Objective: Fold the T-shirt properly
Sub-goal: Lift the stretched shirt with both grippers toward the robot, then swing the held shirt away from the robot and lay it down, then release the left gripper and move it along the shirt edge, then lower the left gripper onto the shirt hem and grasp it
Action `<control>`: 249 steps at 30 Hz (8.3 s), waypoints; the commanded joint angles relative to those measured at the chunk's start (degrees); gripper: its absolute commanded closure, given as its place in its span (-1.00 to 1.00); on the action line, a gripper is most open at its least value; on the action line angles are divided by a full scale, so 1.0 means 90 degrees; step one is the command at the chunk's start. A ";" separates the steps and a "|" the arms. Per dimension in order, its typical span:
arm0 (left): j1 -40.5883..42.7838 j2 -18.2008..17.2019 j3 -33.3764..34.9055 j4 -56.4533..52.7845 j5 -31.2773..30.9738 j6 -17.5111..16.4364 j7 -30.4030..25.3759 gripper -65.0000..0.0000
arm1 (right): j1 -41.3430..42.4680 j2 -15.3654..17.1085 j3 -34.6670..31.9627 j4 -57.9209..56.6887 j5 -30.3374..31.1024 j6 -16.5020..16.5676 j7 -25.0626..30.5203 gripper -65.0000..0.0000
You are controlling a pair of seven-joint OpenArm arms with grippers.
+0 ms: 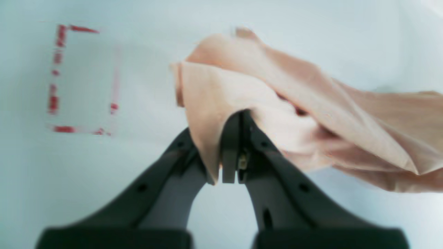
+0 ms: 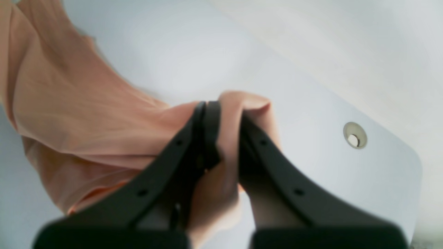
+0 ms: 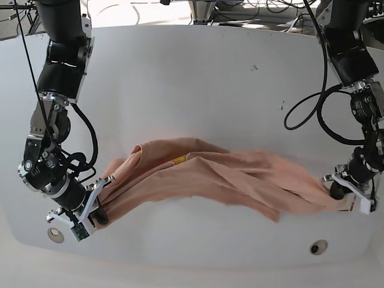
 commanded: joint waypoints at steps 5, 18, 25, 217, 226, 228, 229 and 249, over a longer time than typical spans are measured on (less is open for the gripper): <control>-0.0999 -0.0350 -0.0428 0.0601 -0.0170 -0.0038 -0.0200 1.00 | 0.1167 0.0159 0.0009 -0.0605 0.0080 -0.0049 0.0176 1.00; -0.3636 -0.0555 -0.0760 0.0132 -0.0355 -0.0292 -0.0181 1.00 | 0.3853 0.0169 -0.0801 -0.2148 0.0089 -0.0039 0.0176 1.00; -0.5082 -0.0799 -0.0603 -0.0874 -0.0345 -0.0263 -0.0230 1.00 | 0.5015 0.0169 -0.1055 -0.2910 0.0080 -0.0039 0.0479 1.00; -0.1594 -0.0926 0.1428 -0.4752 0.0876 -0.0292 -0.1832 -0.01 | -0.3210 -0.0524 0.1426 0.0704 0.0333 -0.0049 0.0957 1.00; -0.1653 -0.0692 0.2161 -0.6217 0.1003 -0.0302 -0.3180 -0.01 | -0.3170 -0.0524 0.1436 0.0704 0.0333 -0.0049 0.0957 1.00; -0.1653 -0.0653 0.2132 -0.6256 0.1003 -0.0311 -0.3189 -0.01 | -0.3170 -0.0524 0.1436 0.0704 0.0333 -0.0049 0.0957 1.00; -0.1653 -0.0584 0.2122 -0.6256 0.1003 -0.0311 -0.3189 -0.01 | -0.3170 -0.0524 0.1436 0.0704 0.0333 -0.0049 0.0957 1.00; -0.1604 0.0119 0.2151 -0.6275 0.0778 -0.0868 -0.2916 -0.01 | -0.3161 -0.0524 0.1436 0.0704 0.0333 -0.0049 0.0957 1.00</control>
